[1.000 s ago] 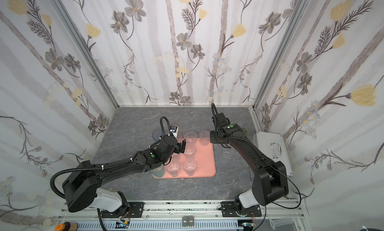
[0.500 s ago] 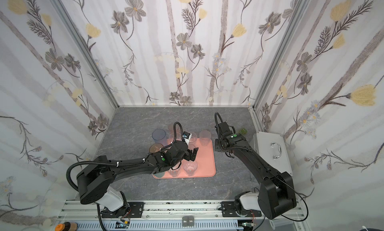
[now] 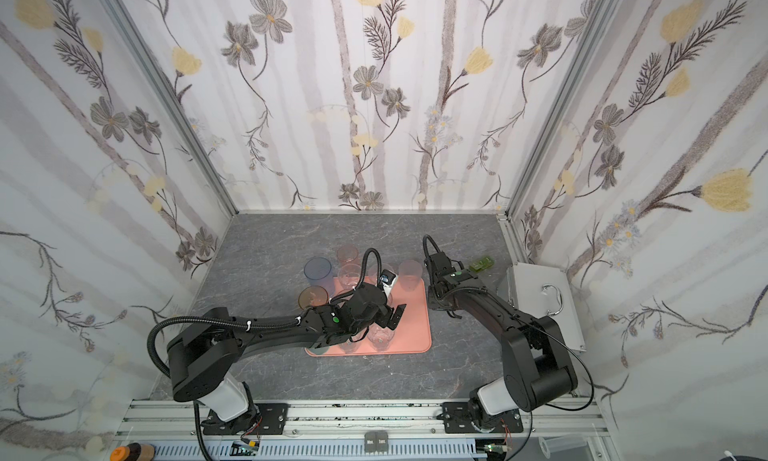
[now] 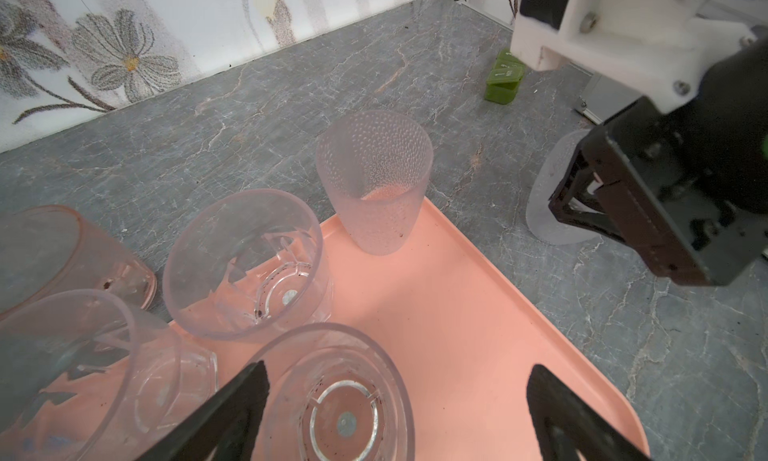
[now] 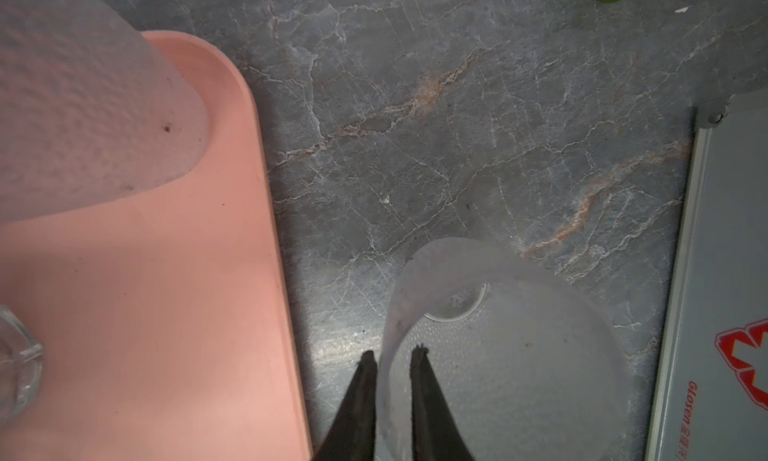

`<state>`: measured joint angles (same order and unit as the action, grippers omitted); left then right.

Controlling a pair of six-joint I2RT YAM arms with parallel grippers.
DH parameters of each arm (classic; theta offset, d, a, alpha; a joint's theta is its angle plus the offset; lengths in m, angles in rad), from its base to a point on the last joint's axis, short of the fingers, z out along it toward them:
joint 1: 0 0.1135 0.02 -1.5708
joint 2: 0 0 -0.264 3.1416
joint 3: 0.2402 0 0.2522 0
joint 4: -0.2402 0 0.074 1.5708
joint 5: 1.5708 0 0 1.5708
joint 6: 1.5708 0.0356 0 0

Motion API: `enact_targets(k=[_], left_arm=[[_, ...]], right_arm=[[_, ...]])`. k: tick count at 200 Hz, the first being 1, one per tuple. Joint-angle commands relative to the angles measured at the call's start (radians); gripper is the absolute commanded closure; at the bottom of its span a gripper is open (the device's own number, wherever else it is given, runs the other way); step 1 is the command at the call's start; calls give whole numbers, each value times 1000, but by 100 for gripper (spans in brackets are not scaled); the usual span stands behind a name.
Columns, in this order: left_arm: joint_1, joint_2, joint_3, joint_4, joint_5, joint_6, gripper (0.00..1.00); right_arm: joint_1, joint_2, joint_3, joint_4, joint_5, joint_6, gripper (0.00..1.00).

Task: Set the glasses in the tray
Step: 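Lower the frosted glass onto the tray beside the left gripper and release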

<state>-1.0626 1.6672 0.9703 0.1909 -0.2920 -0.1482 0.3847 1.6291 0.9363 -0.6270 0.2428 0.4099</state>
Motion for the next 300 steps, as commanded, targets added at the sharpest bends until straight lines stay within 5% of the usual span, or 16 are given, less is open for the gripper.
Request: enact_targets(k=[1,94,158,300], left_arm=[[-2,2,9,25,-3,22,0],[-1,-63,-16,25,-160,47,0],[21,-135,-69,27,-202,50,0],[27,-129,-82,28,-198,43,0]], right_arm=[[0,10,-3,46,30,-8,88],[90,-112,77,-35,-82,53,97],[237,0,153,-20,-133,106,97],[242,139,194,38,-180,82,97]])
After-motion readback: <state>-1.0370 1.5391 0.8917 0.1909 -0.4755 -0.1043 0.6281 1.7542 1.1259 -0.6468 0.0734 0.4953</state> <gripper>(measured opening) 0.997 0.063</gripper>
